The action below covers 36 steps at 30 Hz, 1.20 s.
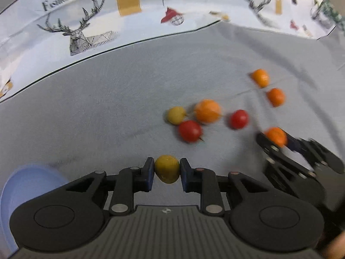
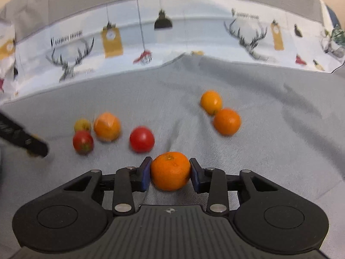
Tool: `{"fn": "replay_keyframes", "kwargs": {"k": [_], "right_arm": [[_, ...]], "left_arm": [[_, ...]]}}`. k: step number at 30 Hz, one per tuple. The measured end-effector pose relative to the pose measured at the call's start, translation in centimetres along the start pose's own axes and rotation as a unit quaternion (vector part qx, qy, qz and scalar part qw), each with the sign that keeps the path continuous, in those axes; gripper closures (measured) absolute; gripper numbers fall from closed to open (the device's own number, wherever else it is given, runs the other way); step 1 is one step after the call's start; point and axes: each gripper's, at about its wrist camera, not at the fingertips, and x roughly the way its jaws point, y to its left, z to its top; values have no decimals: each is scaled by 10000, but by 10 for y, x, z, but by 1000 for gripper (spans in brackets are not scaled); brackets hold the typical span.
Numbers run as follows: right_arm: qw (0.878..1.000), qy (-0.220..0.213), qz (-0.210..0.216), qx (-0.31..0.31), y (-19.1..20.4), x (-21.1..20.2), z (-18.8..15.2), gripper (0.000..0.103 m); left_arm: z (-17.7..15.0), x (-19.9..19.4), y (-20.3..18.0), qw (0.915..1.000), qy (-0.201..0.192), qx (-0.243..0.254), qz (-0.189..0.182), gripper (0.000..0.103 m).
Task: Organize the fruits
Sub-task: 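Grasp an orange mandarin with the right gripper while the left grasps a yellow fruit, then lift the mandarin and yellow fruit and carry them toward the plate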
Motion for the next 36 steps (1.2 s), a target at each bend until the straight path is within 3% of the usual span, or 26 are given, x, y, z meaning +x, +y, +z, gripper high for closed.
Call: {"fn": "replay_keyframes", "kwargs": {"k": [6,9,13,19,24,29,36], "right_arm": [[9996,-179,201,-107,3,-51,11,65],[9980,-125,600,-140,13,-100,12,65],[9922,-80,1221,-245,34,-169,8,65],[9760,-201,2049,-705,84,-248,12,64],[9600,-318,2555,-1102,124,-294,12,64],[9503,-454,2587,-1675,151,-326,-2,64],[9555,-646,2309,-1718,154,-351,-4,64]], "left_arm": [[-53,-91,-1,9997,-140,-216,-40,76],[-83,-132,2,9990,-153,-409,34,75],[-123,-178,7,9970,-263,-614,393,76],[-182,-228,20,9904,-532,-959,837,76],[-221,-259,32,9850,-834,-1226,884,76],[-243,-285,41,9792,-1231,-1395,810,76],[-254,-302,44,9745,-1532,-1504,658,76]]}}
